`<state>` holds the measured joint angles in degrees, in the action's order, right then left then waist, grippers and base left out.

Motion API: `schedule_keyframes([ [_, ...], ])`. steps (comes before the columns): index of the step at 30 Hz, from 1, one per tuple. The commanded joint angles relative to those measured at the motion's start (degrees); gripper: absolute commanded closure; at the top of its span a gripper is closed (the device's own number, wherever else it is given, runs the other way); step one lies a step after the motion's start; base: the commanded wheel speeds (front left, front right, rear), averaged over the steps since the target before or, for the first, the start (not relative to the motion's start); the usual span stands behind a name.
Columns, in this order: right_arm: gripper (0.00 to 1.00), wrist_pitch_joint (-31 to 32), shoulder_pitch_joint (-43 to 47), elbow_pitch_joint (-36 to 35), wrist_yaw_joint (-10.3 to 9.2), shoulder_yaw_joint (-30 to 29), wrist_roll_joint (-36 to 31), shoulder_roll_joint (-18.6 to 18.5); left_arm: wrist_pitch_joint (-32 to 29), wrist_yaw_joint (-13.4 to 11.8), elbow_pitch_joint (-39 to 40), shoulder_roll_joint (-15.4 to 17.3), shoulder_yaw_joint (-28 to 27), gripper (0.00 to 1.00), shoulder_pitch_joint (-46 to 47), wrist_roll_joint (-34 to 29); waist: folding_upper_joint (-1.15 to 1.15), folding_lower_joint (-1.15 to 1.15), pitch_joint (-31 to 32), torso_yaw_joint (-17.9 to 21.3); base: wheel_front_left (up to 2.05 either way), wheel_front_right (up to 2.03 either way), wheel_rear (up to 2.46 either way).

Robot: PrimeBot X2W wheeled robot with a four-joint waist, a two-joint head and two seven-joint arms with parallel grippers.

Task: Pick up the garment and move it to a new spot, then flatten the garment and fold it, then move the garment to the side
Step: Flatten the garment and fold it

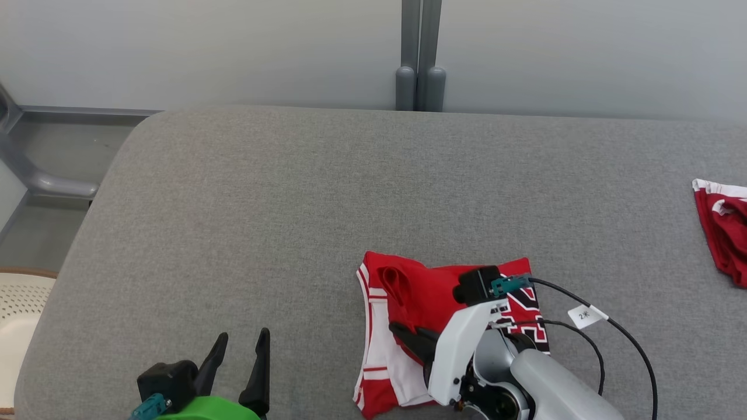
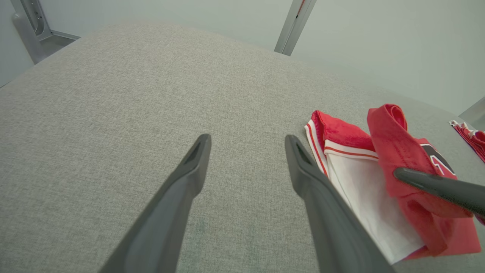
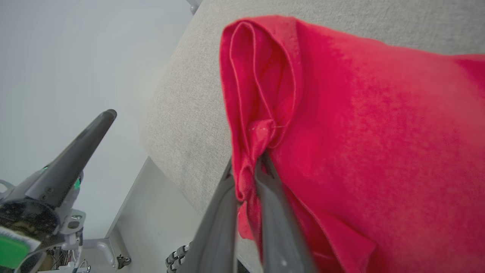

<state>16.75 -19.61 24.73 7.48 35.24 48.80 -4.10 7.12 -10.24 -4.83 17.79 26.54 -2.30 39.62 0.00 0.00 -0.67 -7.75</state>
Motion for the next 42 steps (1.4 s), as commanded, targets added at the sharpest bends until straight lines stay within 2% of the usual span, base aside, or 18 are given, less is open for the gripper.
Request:
schedule_keyframes([
  [1, 0.87, -1.20, -1.16, 1.56, 0.02, -0.03, 0.41, 0.23, 0.09, 0.23, -0.19, 0.03, 0.12, 0.00, 0.96, 0.14, 0.00, 0.00, 0.17, -0.29, 0.00, 0.00, 0.00],
  [2, 0.66, -1.70, -1.46, 2.70, 0.02, -0.10, 0.70, 0.50, 0.08, 0.25, -0.25, -0.01, 0.18, 0.00, 1.00, 0.16, 0.00, 0.00, 0.23, -0.38, 0.00, 0.00, 0.00],
  [3, 0.26, -2.43, -1.79, 3.91, 0.02, -0.31, 1.14, 0.74, 0.09, 0.23, -0.35, -0.04, 0.24, 0.00, 1.02, 0.20, 0.00, 0.00, 0.30, -0.47, 0.00, 0.00, 0.00],
  [4, 0.00, -3.12, -2.11, 4.82, 0.02, -0.70, 1.66, 0.83, 0.10, 0.23, -0.39, -0.06, 0.30, 0.00, 1.01, 0.23, 0.00, 0.00, 0.36, -0.54, 0.00, 0.00, 0.00],
  [7, 0.00, -5.14, -3.40, 7.00, 0.02, -0.95, 3.71, 1.15, 0.13, 0.19, -0.51, -0.11, 0.41, 0.00, 0.85, 0.34, 0.00, 0.00, 0.57, -0.71, 0.00, 0.00, 0.00],
  [12, 0.00, -7.88, -4.85, 6.82, 0.02, 0.93, 9.36, 1.10, 0.10, 0.05, -0.58, 0.13, 0.54, 0.00, 0.36, 0.49, 0.00, 0.00, 0.93, -0.60, 0.00, 0.00, 0.00],
  [17, 0.00, -12.43, -6.96, 7.73, 0.02, 0.31, 9.71, 1.10, 0.23, -0.30, -0.21, 0.34, 0.53, 0.00, -0.12, 0.69, 0.00, 0.00, 0.94, 0.11, 0.00, 0.00, 0.00],
  [26, 0.00, -21.79, -8.97, 7.11, 0.02, 0.29, 1.36, -3.16, 0.23, -0.38, -0.14, 0.52, 0.88, 0.00, 1.15, 0.09, 0.00, 0.00, 0.89, 2.30, 0.00, 0.00, 0.00],
  [33, 0.00, -29.73, -6.80, 7.67, 0.02, -2.77, -6.01, -5.98, 1.51, -0.53, -0.50, -0.01, 0.71, 0.00, 2.82, -0.68, 0.00, 0.00, 1.00, 3.93, 0.00, 0.00, 0.00],
  [38, 0.00, -31.83, -3.44, 6.47, 0.02, -9.93, -13.46, -7.18, 3.58, -1.04, -1.21, -0.83, -0.09, 0.00, 3.13, -0.65, 0.00, 0.00, 1.21, 5.00, 0.00, 0.00, 0.00],
  [39, 0.00, -31.92, -2.55, 5.97, 0.02, -11.59, -15.07, -7.02, 4.05, -1.19, -1.34, -1.06, -0.33, 0.00, 3.07, -0.59, 0.00, 0.00, 1.24, 5.13, 0.00, 0.00, 0.00],
  [40, 0.00, -31.90, -0.12, 2.96, 0.02, -16.54, -18.74, -5.84, 5.17, -1.45, -1.81, -1.41, -1.00, 0.00, 2.82, -0.75, 0.00, 0.00, 1.29, 5.46, 0.00, 0.00, 0.00],
  [42, 0.00, -31.92, 3.32, -0.40, 0.02, -20.63, -22.72, -4.56, 6.15, -1.55, -2.29, -1.73, -1.56, 0.00, 2.44, -1.11, 0.00, 0.00, 1.39, 5.72, 0.00, 0.00, 0.00],
])
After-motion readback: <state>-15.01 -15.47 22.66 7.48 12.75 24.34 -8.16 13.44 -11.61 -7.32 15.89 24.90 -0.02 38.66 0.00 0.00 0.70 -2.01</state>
